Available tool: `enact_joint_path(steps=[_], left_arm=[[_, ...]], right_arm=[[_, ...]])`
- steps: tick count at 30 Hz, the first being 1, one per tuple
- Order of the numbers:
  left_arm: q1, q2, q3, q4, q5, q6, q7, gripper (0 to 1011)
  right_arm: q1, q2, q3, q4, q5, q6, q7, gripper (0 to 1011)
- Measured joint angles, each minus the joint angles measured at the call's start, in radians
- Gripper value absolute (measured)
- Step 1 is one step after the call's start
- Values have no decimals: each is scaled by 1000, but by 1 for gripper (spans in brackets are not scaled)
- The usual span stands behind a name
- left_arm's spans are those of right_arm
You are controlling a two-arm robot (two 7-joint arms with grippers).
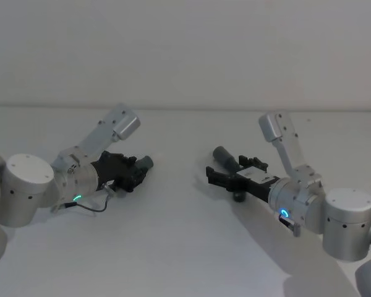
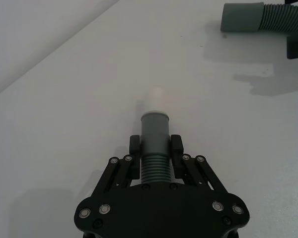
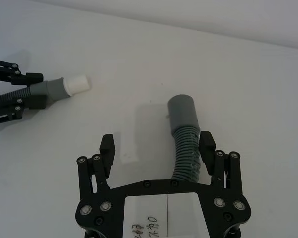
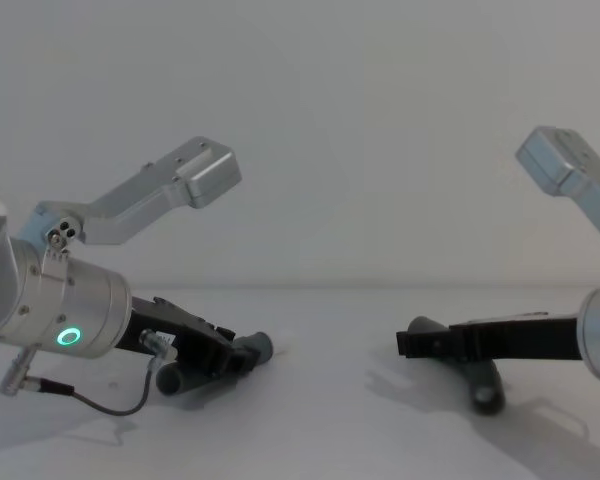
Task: Use both hands to pick up one end of the pipe from the table, align the ends, and insert them.
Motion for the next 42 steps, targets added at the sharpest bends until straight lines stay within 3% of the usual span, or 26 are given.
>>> enact_joint_path(steps=[27, 34, 42], left_arm=[[0, 0, 0, 0, 0, 0, 0, 351], [0, 0, 0, 0, 0, 0, 0, 351], [0, 0, 0, 0, 0, 0, 0, 351]], right_arm=[[20, -28, 7, 68, -7, -11, 12, 993], [22, -29, 8, 74, -8, -14, 13, 888], [23, -30, 8, 77, -9, -15, 14, 604]])
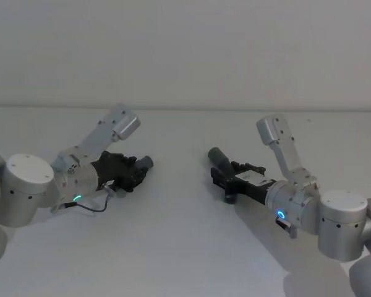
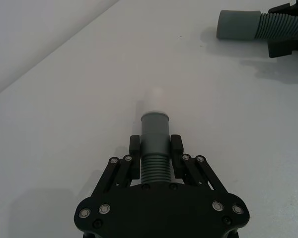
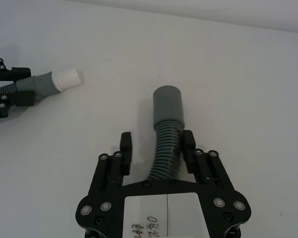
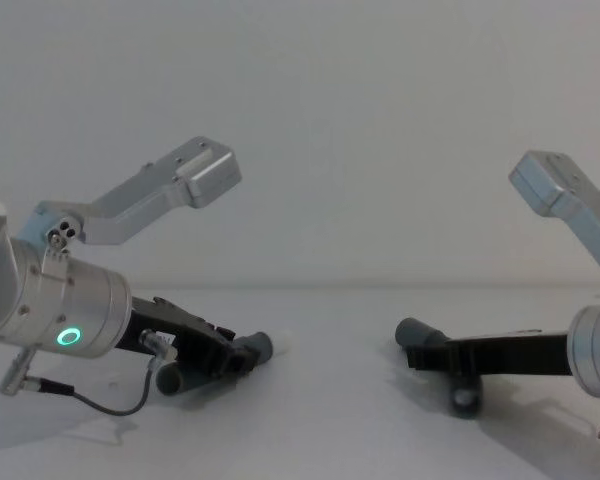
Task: Use both hands to pick up one end of the pipe from the table, align the ends, and insert them.
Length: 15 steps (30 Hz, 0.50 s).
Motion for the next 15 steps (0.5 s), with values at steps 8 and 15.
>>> enact_joint_path(steps=[8, 15], left_arm=[[0, 0, 0, 0, 0, 0, 0, 351], [0, 0, 0, 0, 0, 0, 0, 351]], right_arm=[[1, -1, 0, 1, 0, -1, 0, 369], [1, -1, 0, 2, 0, -1, 0, 256]])
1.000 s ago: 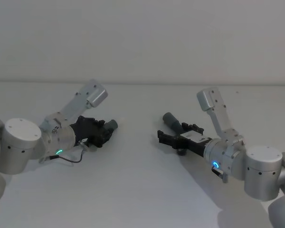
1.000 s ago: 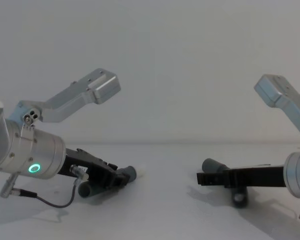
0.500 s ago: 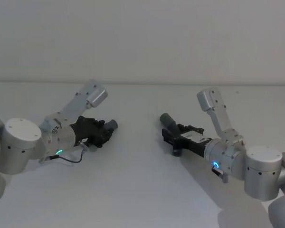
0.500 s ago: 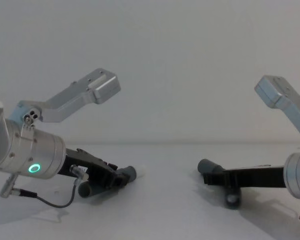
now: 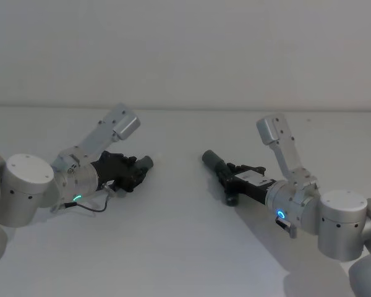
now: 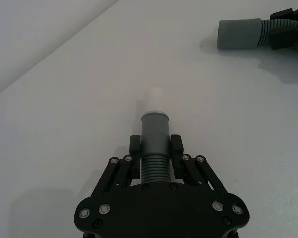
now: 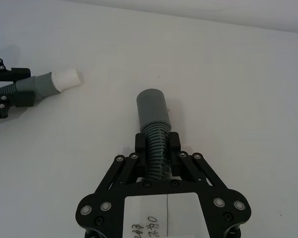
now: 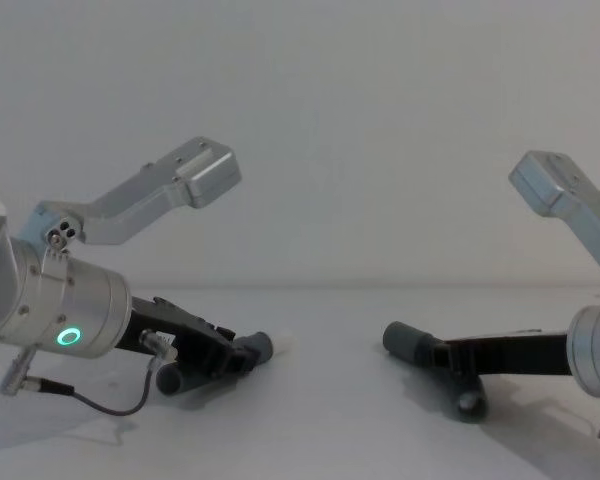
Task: Use both hands to pick up one end of the pipe from the table, align the ends, and insert them.
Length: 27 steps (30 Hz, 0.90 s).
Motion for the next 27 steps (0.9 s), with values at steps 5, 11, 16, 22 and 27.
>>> enact_joint_path(steps=[5, 11, 16, 22, 27], left_arm=[[0, 0, 0, 0, 0, 0, 0, 351], [0, 0, 0, 0, 0, 0, 0, 351], [0, 0, 0, 0, 0, 0, 0, 351], [1, 0, 0, -1, 2, -1, 0, 351], [4, 3, -3, -9, 10, -16, 3, 351]], right_arm=[[0, 0, 0, 1, 0, 0, 0, 256], [0, 0, 0, 1, 0, 0, 0, 256], [0, 0, 0, 1, 0, 0, 0, 256], [-1, 0, 1, 2, 1, -15, 2, 256], [-2, 0, 6, 4, 4, -50, 4, 256]])
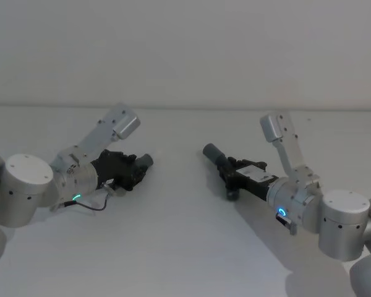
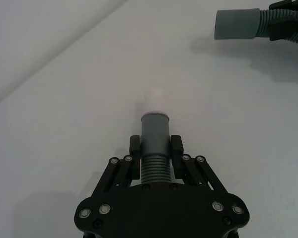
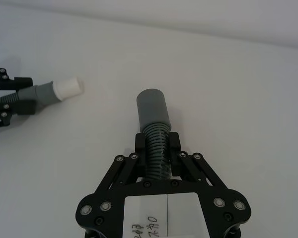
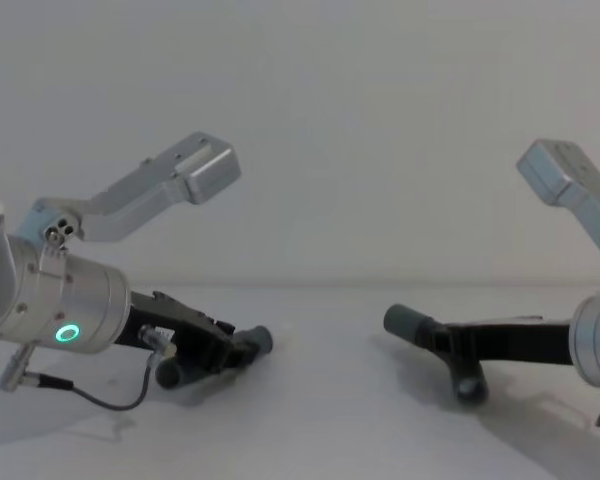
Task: Use both hands to pick up one end of the pipe from the table, align the ends, and insert them.
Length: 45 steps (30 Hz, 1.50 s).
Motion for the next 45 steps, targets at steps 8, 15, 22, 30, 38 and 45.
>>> enact_joint_path(steps=[8, 15, 22, 30, 38, 45], left_arm=[[3, 7, -15, -28, 6, -36, 6, 351], [1, 18, -32, -50, -1, -72, -16, 351], [-9, 46, -40, -68, -16, -116, -68, 351], [-30, 95, -41, -78, -40, -173, -160, 351], [-51, 135, -42, -79, -67, -228, -243, 351], [-70, 160, -40, -66, -95, -279, -319, 351]], right_arm=[[5, -4, 18, 1, 7, -81, 0, 256], [16, 5, 35, -4, 19, -151, 20, 256], [28, 38, 46, -10, 47, -192, 85, 256], [39, 95, 57, -16, 96, -218, 203, 256], [42, 150, 63, -25, 150, -223, 322, 256], [44, 192, 64, -34, 192, -217, 413, 256]])
